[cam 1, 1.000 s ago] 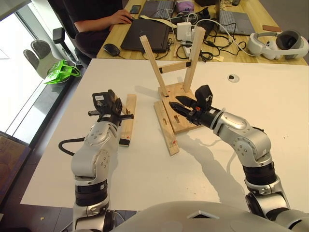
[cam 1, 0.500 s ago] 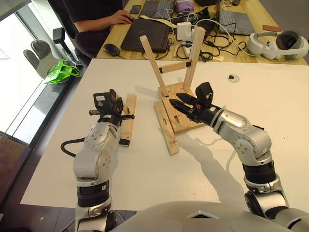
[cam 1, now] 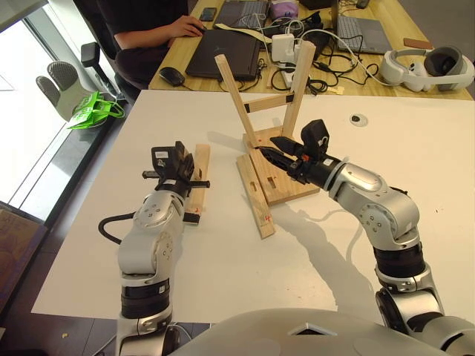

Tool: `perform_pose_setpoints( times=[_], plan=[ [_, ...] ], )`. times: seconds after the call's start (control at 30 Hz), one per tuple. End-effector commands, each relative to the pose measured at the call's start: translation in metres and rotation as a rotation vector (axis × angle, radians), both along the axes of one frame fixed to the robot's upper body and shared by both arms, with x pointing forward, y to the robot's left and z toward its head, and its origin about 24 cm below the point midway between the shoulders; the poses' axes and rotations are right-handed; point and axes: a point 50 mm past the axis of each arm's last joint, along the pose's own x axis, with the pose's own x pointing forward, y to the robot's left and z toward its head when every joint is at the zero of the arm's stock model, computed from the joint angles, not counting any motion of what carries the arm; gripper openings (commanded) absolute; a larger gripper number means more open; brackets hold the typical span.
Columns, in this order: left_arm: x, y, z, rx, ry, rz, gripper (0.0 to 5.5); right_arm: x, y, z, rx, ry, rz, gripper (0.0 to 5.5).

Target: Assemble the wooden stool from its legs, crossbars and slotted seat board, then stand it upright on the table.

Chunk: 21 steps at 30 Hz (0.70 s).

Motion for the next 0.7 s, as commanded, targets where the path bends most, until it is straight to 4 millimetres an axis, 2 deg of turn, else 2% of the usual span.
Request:
perform_pose_setpoints(
  times=[0.03, 0.13, 0.2, 0.33, 0.5, 0.7],
  plan=[
    [-0.004, 0.000, -0.008, 0.050, 0.052, -0.028, 0.41, 0.003, -0.001, 0.024, 0.151, -0.053, -0.135, 1.87],
    [-0.003, 0.007, 0.000, 0.069, 0.026, -0.014, 0.41, -0.007, -0.001, 0.040, 0.296, -0.048, -0.228, 1.87],
    [0.001, 0.011, 0.011, 0.069, -0.019, 0.003, 0.41, -0.012, -0.008, 0.049, 0.389, -0.050, -0.356, 1.87],
    [0.002, 0.016, 0.018, 0.080, -0.036, 0.010, 0.41, -0.019, -0.024, 0.053, 0.372, -0.116, -0.565, 1.87],
    [0.000, 0.017, 0.015, 0.077, -0.017, -0.003, 0.41, -0.032, -0.024, 0.049, 0.343, -0.128, -0.607, 1.87],
    [0.000, 0.019, 0.007, 0.090, 0.007, -0.017, 0.41, -0.037, -0.023, 0.050, 0.343, -0.134, -0.609, 1.87]
  ],
)
